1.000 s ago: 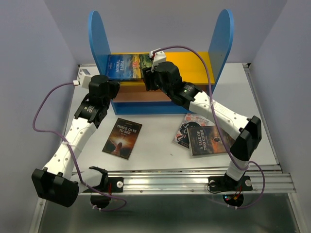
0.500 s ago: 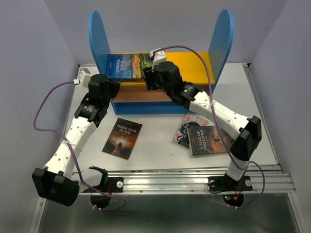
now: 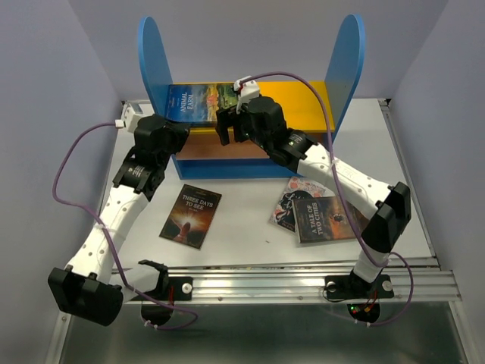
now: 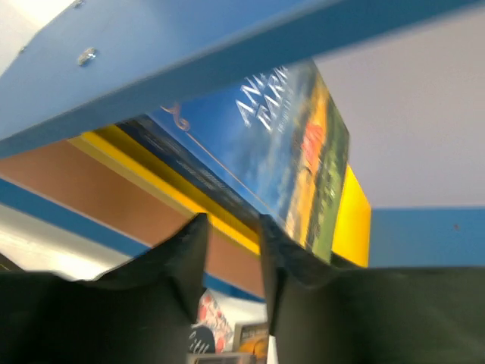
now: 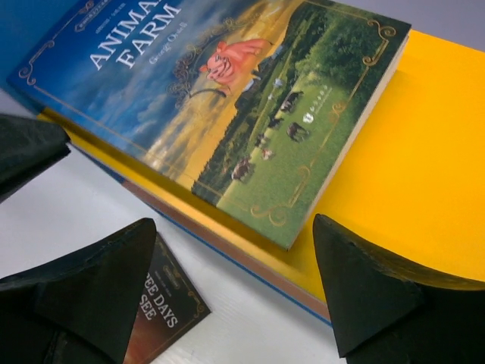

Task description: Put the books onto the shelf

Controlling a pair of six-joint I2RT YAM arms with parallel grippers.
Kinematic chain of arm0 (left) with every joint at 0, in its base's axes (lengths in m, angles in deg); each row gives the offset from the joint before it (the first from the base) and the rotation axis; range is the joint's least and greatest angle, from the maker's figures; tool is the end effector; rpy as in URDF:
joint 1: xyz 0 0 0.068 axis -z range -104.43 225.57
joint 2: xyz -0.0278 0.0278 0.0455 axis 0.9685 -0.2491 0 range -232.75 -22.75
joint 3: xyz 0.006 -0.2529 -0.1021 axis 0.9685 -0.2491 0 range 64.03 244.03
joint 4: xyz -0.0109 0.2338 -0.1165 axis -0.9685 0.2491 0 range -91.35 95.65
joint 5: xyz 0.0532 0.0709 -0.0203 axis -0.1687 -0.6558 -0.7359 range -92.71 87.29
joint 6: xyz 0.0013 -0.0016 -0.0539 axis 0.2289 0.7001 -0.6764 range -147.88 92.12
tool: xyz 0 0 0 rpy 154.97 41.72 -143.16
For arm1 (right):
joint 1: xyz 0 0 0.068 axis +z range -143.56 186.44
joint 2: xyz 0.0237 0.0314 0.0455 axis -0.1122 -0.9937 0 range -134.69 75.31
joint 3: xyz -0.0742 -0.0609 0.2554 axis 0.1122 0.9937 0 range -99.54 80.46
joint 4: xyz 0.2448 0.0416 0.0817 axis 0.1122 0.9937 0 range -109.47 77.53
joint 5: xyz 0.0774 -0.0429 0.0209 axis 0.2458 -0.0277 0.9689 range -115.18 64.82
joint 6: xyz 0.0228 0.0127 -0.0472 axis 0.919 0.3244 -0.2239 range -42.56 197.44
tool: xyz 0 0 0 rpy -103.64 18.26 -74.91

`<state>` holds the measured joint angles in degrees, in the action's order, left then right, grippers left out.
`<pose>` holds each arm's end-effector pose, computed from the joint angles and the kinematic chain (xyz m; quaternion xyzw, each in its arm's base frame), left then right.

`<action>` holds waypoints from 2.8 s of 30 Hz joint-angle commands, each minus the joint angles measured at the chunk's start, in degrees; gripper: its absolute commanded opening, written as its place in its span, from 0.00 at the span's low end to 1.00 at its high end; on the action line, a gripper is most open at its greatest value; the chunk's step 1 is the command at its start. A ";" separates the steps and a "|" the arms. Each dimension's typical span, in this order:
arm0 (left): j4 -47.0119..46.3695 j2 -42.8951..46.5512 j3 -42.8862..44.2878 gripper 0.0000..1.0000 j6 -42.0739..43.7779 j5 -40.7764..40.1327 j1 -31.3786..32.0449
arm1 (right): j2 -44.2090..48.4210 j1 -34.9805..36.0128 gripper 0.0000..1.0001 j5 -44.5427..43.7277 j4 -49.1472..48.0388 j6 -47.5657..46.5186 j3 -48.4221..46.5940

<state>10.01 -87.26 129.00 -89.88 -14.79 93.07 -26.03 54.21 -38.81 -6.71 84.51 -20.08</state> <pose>0.2481 -0.0704 0.3933 -0.3524 0.6842 -0.3425 0.5388 0.2909 0.3078 0.4034 -0.2025 0.7570 0.2001 0.5882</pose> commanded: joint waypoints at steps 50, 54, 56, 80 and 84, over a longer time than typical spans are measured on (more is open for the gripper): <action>-28.94 -39.10 -1.70 0.94 18.49 40.91 36.82 | 39.91 -57.96 1.00 18.89 11.25 28.61 68.27; -25.96 -41.74 0.85 0.81 19.10 39.50 36.73 | 38.41 -57.96 1.00 24.34 10.10 29.23 69.85; -24.81 -42.45 1.65 0.79 19.46 39.24 36.73 | 40.76 -57.96 1.00 27.49 10.10 29.58 70.56; -19.44 -47.81 6.84 0.66 18.93 35.72 31.28 | 52.47 -56.12 0.63 62.41 13.97 23.43 71.09; -19.35 -48.78 7.19 0.66 18.84 36.07 31.28 | 54.23 -54.98 0.59 63.73 12.39 23.60 71.17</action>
<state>-6.32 -132.95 133.37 -67.98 17.87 123.12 26.25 -4.30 3.38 13.04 103.77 54.15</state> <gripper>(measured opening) 0.665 0.665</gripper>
